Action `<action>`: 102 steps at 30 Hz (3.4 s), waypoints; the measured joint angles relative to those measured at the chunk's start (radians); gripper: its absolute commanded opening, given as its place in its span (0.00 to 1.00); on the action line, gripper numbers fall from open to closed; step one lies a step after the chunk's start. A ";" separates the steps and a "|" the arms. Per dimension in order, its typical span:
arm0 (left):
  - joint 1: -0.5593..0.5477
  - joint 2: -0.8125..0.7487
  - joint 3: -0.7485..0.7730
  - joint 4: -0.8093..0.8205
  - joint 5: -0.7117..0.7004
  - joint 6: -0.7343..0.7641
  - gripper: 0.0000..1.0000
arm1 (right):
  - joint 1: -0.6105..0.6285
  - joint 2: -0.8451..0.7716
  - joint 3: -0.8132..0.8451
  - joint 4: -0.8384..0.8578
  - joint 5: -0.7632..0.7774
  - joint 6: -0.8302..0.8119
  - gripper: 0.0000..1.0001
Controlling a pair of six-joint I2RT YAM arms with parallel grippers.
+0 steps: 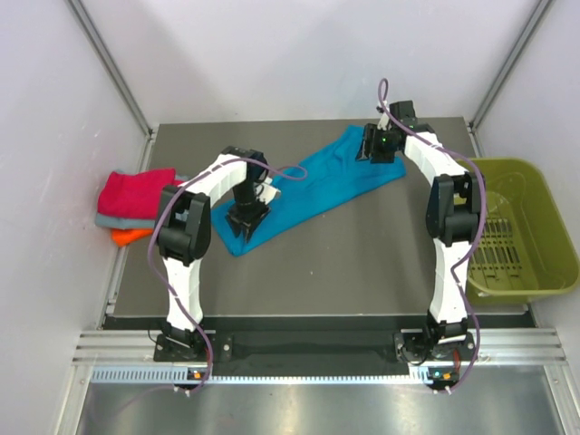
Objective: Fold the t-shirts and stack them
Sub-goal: Fold the tshirt
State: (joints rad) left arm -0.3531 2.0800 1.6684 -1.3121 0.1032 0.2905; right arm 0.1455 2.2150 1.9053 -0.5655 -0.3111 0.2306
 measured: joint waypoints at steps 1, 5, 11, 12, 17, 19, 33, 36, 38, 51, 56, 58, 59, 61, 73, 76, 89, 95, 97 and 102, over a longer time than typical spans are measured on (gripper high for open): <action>-0.003 0.000 -0.008 -0.001 -0.004 0.001 0.45 | 0.000 0.000 0.000 0.000 -0.001 0.000 0.56; -0.009 0.001 -0.047 -0.003 -0.019 0.005 0.43 | 0.000 0.005 0.004 0.001 0.000 0.000 0.56; -0.016 0.015 -0.056 -0.006 -0.045 0.027 0.42 | -0.005 0.068 0.049 0.004 0.013 -0.001 0.56; -0.016 0.019 -0.056 -0.006 -0.046 0.028 0.42 | -0.005 0.079 0.053 0.003 0.017 -0.002 0.56; -0.017 0.061 -0.056 -0.005 -0.049 0.036 0.41 | -0.009 0.111 0.055 0.003 0.030 -0.003 0.56; -0.017 0.095 -0.055 -0.006 -0.048 0.038 0.41 | -0.011 0.117 0.061 0.002 0.032 -0.007 0.56; -0.062 0.150 -0.043 -0.048 -0.057 0.055 0.14 | -0.044 0.167 0.198 -0.008 0.213 -0.060 0.31; -0.074 0.151 -0.043 -0.050 -0.055 0.055 0.09 | -0.044 0.172 0.198 -0.029 0.253 -0.066 0.33; -0.083 0.151 -0.042 -0.050 -0.051 0.056 0.08 | -0.044 0.172 0.194 -0.047 0.280 -0.071 0.36; -0.113 0.154 -0.041 -0.057 -0.014 0.061 0.00 | -0.064 0.180 0.166 -0.080 0.315 -0.089 0.31; -0.182 0.155 -0.039 -0.057 0.018 0.063 0.00 | -0.063 0.203 0.186 -0.086 0.304 -0.089 0.30; -0.212 0.155 -0.035 -0.056 0.038 0.064 0.00 | -0.063 0.214 0.203 -0.089 0.299 -0.089 0.29; -0.229 0.155 -0.031 -0.053 0.051 0.064 0.00 | -0.062 0.219 0.212 -0.091 0.295 -0.089 0.30; -0.256 0.155 -0.018 -0.050 0.076 0.064 0.00 | -0.060 0.234 0.237 -0.093 0.287 -0.089 0.29; -0.441 0.155 0.105 -0.034 0.192 0.070 0.00 | -0.023 0.335 0.402 -0.086 0.246 -0.134 0.31; -0.478 0.155 0.104 -0.034 0.217 0.072 0.00 | -0.016 0.344 0.416 -0.084 0.244 -0.146 0.31; -0.574 0.154 0.090 -0.033 0.262 0.080 0.00 | 0.004 0.352 0.456 -0.064 0.265 -0.187 0.33; -0.642 0.154 0.100 -0.033 0.244 0.080 0.00 | 0.004 0.356 0.473 -0.050 0.274 -0.194 0.38; -0.659 0.154 0.113 -0.034 0.241 0.080 0.00 | 0.004 0.356 0.471 -0.050 0.279 -0.200 0.40; -0.694 0.161 0.193 -0.035 0.231 0.081 0.00 | 0.004 0.340 0.433 -0.049 0.284 -0.206 0.41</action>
State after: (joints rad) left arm -1.0466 2.2406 1.8614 -1.3472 0.3344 0.3714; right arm 0.1493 2.5549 2.3383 -0.6147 -0.0273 0.0246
